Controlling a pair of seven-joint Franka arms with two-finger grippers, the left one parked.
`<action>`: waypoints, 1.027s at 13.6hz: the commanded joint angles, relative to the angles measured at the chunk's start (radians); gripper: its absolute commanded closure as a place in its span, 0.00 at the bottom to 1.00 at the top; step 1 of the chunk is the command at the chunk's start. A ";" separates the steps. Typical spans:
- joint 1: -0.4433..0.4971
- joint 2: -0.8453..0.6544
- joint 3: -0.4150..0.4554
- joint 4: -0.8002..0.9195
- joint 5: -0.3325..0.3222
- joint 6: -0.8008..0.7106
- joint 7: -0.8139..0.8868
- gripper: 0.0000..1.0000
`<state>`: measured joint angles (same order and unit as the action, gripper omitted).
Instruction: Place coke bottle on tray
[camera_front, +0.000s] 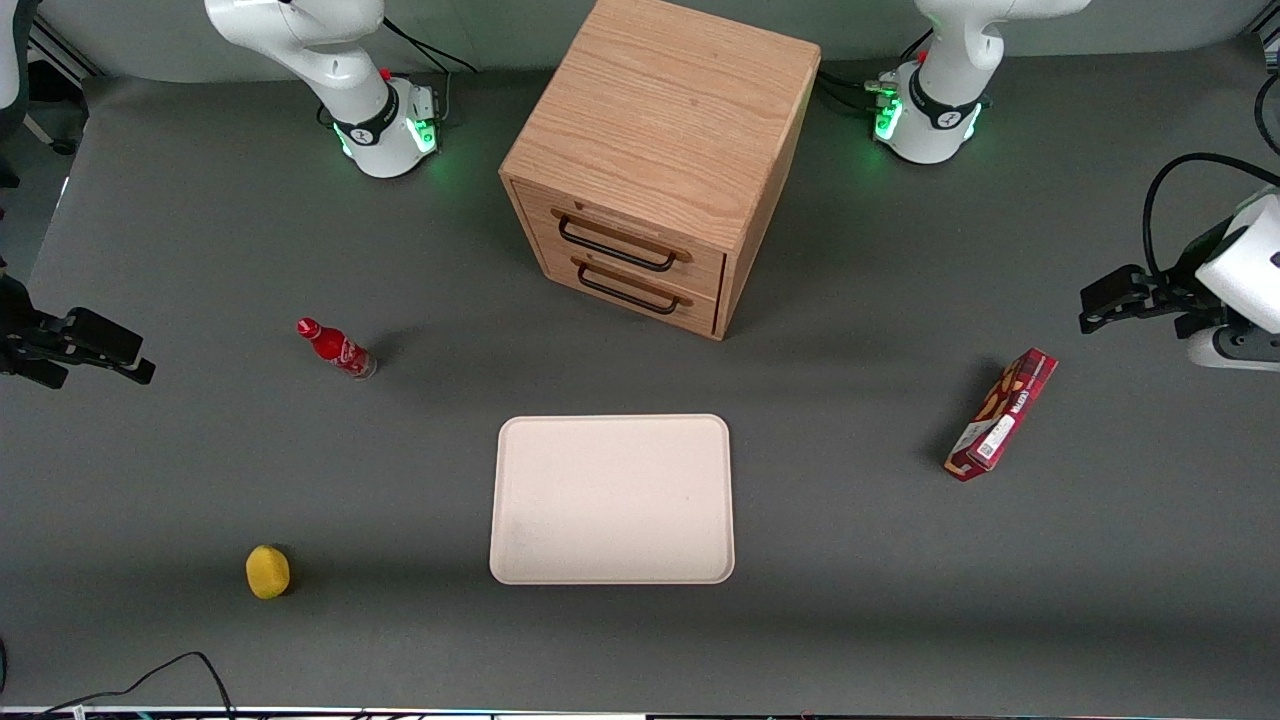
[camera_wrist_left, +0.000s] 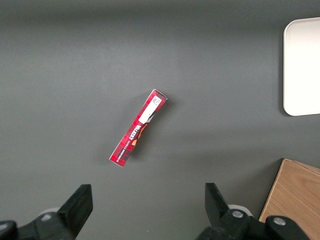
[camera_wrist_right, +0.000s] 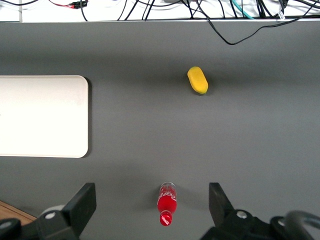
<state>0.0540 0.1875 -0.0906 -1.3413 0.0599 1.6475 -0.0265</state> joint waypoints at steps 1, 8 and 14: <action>-0.009 0.000 -0.001 0.001 0.020 -0.009 -0.018 0.00; -0.006 0.015 -0.003 0.004 0.011 -0.009 -0.007 0.00; -0.011 0.003 -0.003 -0.022 0.009 -0.011 -0.009 0.00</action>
<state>0.0507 0.2022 -0.0960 -1.3490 0.0599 1.6464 -0.0265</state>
